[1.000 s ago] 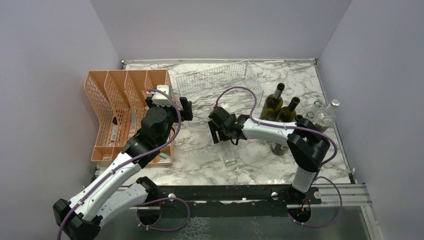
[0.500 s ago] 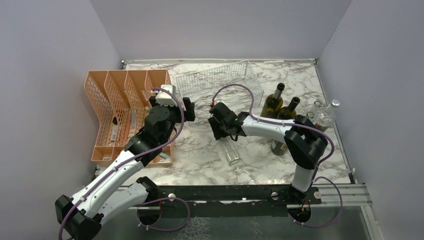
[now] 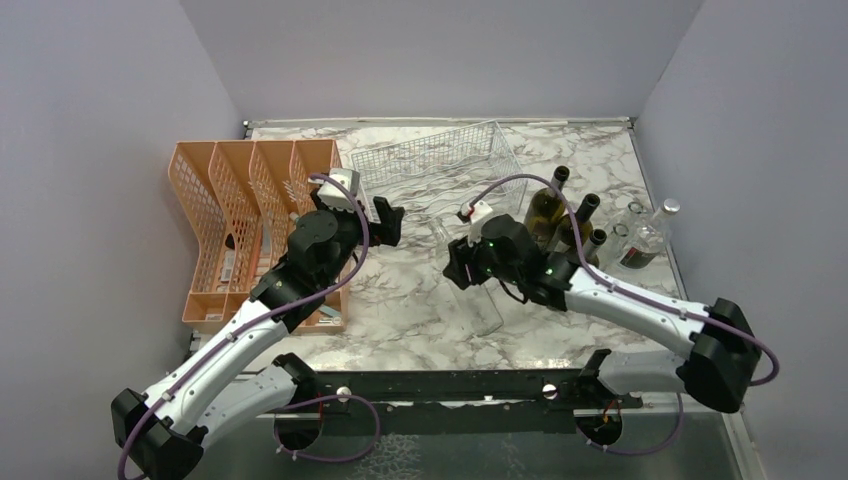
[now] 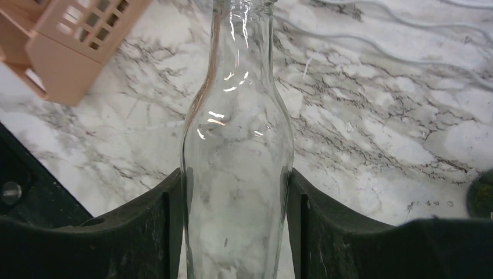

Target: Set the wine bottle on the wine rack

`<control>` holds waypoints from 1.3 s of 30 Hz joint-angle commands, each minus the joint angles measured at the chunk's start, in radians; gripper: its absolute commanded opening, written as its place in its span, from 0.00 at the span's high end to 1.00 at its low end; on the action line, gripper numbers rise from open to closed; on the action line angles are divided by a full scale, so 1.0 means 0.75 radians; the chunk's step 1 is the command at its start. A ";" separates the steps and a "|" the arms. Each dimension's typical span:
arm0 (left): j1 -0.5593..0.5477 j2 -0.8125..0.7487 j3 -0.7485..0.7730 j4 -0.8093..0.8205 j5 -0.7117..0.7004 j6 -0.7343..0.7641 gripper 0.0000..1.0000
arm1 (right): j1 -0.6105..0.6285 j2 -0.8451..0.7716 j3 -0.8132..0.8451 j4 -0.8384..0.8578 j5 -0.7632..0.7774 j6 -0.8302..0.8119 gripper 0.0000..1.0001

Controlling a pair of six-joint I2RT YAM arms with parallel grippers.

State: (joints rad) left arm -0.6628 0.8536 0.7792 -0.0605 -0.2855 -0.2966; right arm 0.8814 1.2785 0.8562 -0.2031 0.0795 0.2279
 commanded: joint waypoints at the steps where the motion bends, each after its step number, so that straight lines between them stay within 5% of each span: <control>1: 0.006 -0.023 -0.017 0.148 0.235 0.007 0.01 | -0.001 -0.175 -0.055 0.255 -0.053 0.017 0.93; 10: 0.003 0.045 -0.131 0.437 0.641 0.093 0.02 | -0.001 -0.356 0.003 0.447 0.123 0.201 0.95; 18: -0.013 0.247 -0.058 0.487 0.943 0.069 0.02 | -0.001 -0.355 0.043 0.541 0.340 0.398 0.95; 39: -0.053 0.520 0.059 0.538 1.064 -0.111 0.04 | -0.001 -0.258 0.114 0.651 0.437 0.496 0.95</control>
State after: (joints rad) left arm -0.6830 1.2205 0.7822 0.3355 0.4618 -0.3782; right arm 0.8730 1.0988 0.8665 0.1268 0.4068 0.5346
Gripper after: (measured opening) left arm 0.962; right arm 0.572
